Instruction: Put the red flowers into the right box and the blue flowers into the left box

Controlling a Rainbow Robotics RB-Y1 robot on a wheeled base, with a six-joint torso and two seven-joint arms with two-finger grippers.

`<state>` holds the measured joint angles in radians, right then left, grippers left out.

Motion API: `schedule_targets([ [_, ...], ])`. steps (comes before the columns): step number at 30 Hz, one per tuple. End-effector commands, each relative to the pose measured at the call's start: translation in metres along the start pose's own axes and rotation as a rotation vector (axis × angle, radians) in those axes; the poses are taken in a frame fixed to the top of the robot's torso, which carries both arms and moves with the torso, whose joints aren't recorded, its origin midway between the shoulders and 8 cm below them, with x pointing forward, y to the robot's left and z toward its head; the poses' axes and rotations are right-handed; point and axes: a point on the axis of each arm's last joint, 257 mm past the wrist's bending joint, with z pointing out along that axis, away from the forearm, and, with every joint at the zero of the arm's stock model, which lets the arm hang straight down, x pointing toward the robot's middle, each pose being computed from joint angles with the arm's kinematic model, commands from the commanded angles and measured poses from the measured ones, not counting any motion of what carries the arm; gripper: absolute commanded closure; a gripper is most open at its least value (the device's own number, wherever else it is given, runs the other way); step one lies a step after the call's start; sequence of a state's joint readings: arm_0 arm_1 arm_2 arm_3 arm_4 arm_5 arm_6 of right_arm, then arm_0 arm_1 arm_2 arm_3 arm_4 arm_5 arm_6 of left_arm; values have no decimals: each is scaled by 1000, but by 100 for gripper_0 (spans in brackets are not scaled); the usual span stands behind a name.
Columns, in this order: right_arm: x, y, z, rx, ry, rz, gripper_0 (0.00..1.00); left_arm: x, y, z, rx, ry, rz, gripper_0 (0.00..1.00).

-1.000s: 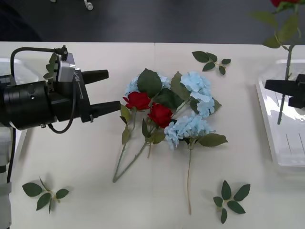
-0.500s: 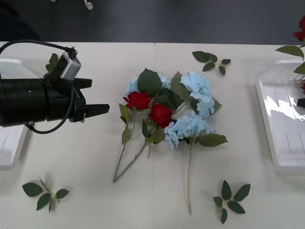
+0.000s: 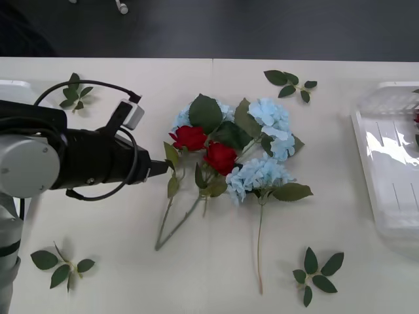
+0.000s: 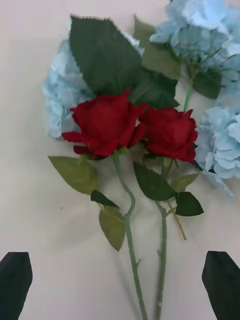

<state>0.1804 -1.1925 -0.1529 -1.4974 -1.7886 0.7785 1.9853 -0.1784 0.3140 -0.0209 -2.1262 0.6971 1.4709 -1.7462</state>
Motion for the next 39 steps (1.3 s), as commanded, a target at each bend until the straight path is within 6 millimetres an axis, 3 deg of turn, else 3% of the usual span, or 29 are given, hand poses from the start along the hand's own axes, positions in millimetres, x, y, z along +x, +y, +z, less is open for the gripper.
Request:
schedule_targets([
  [1,10,-32,-10,77,32,16,100,-4,-7,5,-54,15,-37,0],
  [12,29,-66,-19,150,59,47,97,13,-13,44,-175,104,-140,0],
  [13,28,-67,-19,153,55,47,87,14,-14,48,-178,109,-145,0],
  [14,26,-68,-19,157,46,48,69,16,-12,52,-184,117,-152,0],
  [16,22,-70,-18,166,28,49,22,17,-12,60,-195,130,-167,0],
  [17,21,-71,-17,170,20,50,7,18,-11,64,-201,137,-173,0],
  [18,20,-72,-17,172,16,49,2,19,-10,67,-205,143,-176,0],
  [23,17,-71,-12,179,-12,39,0,25,-6,81,-230,175,-185,0],
  [29,5,-53,-6,136,-59,62,0,33,1,92,-257,216,-171,0],
  [33,-10,-20,-1,46,-95,105,0,36,8,100,-279,237,-157,0],
  [39,-43,52,6,-96,-140,47,0,40,14,115,-291,261,-143,0],
])
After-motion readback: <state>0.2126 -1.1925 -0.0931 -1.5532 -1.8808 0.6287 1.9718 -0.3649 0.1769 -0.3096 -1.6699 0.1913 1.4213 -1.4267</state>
